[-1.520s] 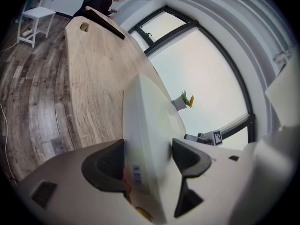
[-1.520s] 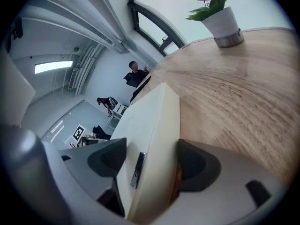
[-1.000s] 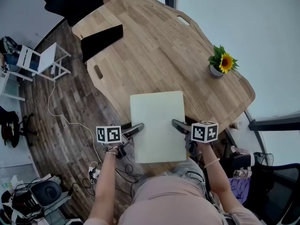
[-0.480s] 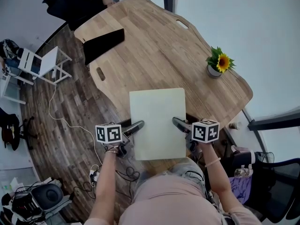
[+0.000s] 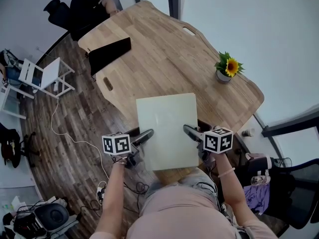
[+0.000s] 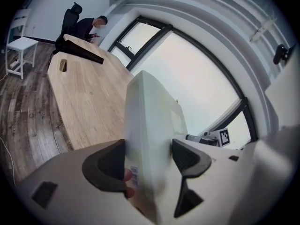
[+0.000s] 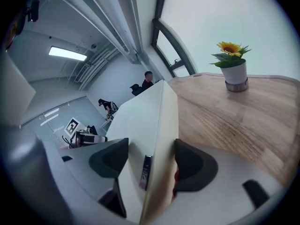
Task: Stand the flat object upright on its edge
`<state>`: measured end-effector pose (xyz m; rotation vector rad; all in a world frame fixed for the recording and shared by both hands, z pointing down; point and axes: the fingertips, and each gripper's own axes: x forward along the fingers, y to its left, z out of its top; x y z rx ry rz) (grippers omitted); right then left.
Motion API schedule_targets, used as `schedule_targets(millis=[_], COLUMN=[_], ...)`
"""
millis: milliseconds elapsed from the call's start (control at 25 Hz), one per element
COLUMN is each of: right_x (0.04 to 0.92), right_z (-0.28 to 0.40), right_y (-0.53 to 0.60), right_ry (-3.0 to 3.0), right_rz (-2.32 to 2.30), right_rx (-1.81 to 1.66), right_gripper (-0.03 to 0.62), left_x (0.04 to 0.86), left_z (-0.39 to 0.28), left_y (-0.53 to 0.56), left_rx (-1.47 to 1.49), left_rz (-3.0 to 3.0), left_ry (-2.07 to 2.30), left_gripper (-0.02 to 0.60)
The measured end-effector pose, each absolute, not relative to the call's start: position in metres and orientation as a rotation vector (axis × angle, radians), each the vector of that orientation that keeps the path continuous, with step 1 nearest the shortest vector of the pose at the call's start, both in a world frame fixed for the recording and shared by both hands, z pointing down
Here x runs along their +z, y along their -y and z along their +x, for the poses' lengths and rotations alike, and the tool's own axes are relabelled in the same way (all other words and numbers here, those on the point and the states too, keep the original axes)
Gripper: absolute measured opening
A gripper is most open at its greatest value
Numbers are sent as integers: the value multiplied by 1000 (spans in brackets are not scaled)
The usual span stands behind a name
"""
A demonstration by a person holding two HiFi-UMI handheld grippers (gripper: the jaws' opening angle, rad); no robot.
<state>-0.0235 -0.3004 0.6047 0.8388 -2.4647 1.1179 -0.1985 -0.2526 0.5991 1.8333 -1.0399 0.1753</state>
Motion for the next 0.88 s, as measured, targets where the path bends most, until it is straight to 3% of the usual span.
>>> schedule_targets(millis=[880], right_x=[550], right_z=[-33], right_y=[291], right_ry=[2544], right_rz=[863], right_rx=[810], right_gripper=[296], left_x=[559], left_z=[-206], left_y=[239], left_rx=[220], left_rz=[1957], left_ry=[1061], left_gripper=[299])
